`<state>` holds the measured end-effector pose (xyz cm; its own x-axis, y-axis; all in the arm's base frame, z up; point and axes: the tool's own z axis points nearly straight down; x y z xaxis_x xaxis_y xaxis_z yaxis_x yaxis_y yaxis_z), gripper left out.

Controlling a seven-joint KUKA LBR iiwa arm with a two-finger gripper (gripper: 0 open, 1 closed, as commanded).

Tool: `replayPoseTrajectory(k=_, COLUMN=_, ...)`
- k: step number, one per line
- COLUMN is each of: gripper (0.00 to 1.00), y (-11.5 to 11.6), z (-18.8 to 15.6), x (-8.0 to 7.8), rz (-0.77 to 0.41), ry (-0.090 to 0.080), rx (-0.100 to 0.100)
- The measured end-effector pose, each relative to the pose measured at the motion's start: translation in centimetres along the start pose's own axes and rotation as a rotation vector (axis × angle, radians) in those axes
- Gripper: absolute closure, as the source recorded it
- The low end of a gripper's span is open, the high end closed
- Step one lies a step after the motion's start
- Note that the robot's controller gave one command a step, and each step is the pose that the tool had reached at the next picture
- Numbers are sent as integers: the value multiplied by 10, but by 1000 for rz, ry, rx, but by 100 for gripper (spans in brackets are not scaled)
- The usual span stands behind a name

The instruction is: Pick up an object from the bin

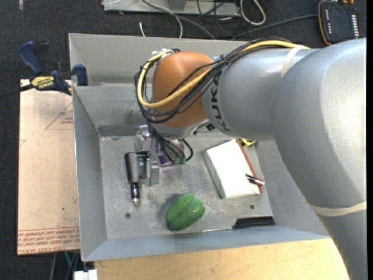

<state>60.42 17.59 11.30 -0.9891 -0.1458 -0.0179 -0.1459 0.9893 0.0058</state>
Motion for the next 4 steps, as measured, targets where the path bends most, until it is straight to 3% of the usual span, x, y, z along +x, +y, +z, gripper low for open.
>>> replayPoseTrajectory(k=1, gripper=0, y=8, z=14, x=-21, rz=169, ry=6, rx=1)
replayPoseTrajectory(k=2, gripper=0, y=-9, z=43, x=-25, rz=139, ry=1, rx=-1)
replayPoseTrajectory(k=3, gripper=100, y=-25, z=41, x=-14, rz=-94, ry=-6, rx=-4)
replayPoseTrajectory(k=4, gripper=100, y=-26, z=41, x=-14, rz=-94, ry=-6, rx=-4)
